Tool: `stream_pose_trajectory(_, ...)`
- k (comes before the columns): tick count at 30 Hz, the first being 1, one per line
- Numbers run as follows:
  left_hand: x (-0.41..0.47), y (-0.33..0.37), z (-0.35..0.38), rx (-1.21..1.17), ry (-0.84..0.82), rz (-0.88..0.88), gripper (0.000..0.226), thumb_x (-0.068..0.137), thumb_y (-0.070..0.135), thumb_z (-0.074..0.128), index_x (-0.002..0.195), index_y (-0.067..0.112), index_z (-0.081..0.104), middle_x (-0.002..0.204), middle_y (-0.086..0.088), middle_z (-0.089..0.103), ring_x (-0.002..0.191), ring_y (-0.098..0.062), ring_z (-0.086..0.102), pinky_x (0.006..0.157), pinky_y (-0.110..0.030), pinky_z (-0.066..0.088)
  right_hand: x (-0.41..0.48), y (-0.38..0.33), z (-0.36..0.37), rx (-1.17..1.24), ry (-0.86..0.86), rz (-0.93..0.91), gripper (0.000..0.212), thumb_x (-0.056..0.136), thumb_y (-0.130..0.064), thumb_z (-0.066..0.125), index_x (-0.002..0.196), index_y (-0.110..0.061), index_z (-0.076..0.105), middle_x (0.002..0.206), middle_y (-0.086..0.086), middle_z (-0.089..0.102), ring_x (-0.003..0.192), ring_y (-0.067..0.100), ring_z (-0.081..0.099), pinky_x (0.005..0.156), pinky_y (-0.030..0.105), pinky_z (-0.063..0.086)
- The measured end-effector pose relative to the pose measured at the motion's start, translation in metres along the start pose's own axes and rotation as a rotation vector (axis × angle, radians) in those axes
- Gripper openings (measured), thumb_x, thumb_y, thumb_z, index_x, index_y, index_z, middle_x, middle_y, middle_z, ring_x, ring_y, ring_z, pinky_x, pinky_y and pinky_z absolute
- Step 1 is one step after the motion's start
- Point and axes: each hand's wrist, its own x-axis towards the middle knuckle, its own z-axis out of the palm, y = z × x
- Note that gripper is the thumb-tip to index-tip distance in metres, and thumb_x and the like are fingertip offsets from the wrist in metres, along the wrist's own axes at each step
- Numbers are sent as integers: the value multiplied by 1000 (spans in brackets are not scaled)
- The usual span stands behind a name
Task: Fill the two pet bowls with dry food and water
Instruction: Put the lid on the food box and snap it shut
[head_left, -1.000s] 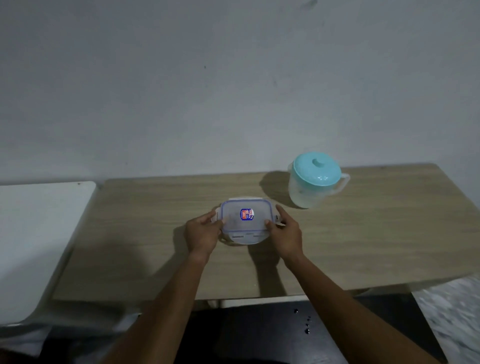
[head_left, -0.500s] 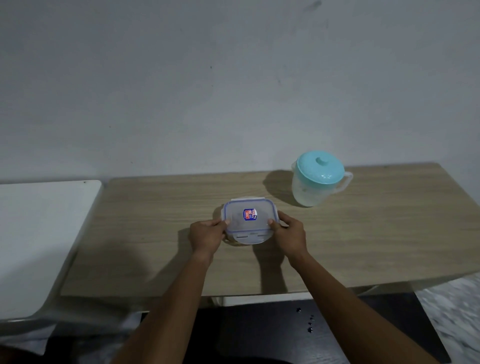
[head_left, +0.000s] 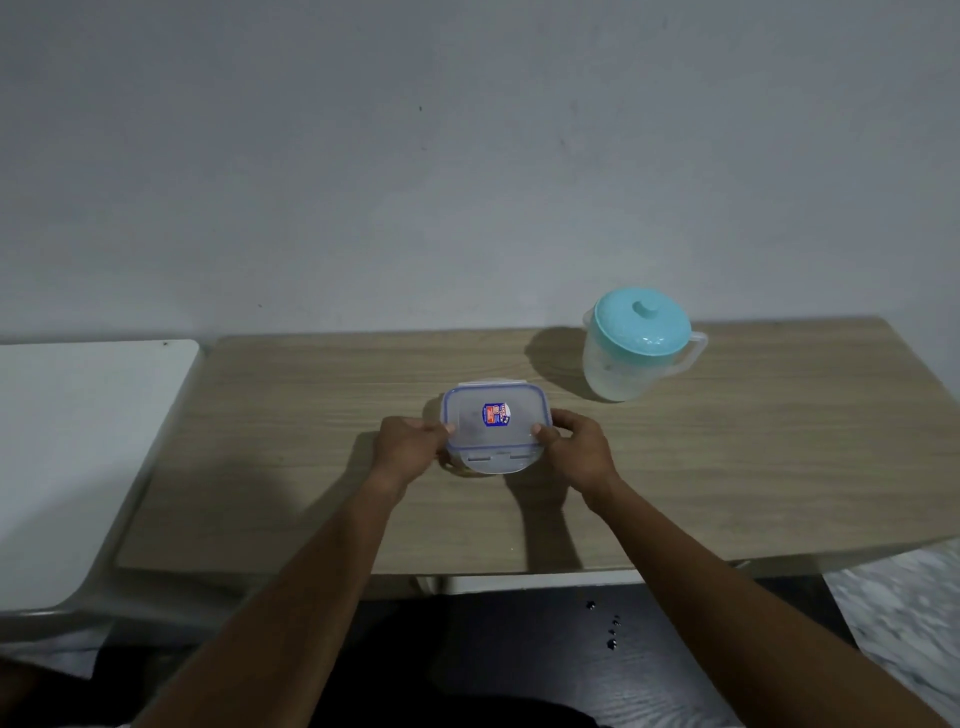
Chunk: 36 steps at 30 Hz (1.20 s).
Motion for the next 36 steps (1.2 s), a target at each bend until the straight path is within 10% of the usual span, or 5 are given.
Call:
stream_pose_trajectory(4, -2, 27, -9, 439, -73, 270, 80, 69, 26, 86, 141, 14, 53, 141, -4, 56, 127, -20, 55, 100, -30, 45, 14, -24, -18, -253, -209, -160, 100, 76, -31, 89, 158, -13, 35, 162, 9, 38, 143, 29, 45, 116, 42, 41)
stream_pose_trajectory(9, 6, 50, -2, 873, -405, 322, 143, 44, 40, 96, 157, 20, 12, 158, 3, 28, 138, -18, 39, 99, -26, 38, 38, -56, -17, -802, -529, -326, 131, 58, -31, 98, 161, -9, 21, 167, 8, 23, 151, 26, 30, 120, 32, 31)
stream_pose_trajectory(27, 14, 44, 8, 1107, -240, 491, 107, 49, 40, 86, 141, 21, 33, 131, 0, 51, 105, -27, 60, 78, -34, 45, 52, -41, 0, -880, -512, -451, 134, 33, -59, 76, 150, -8, 34, 139, 10, 45, 122, 30, 47, 99, 35, 43)
stream_pose_trajectory(36, -9, 1, 7, 554, -90, 466, 116, 58, 34, 92, 153, 17, 28, 149, 1, 43, 134, -19, 43, 97, -20, 38, 18, -8, -5, -490, -270, -449, 131, 54, -69, 74, 160, -7, 26, 160, 10, 37, 146, 23, 38, 119, 32, 31)
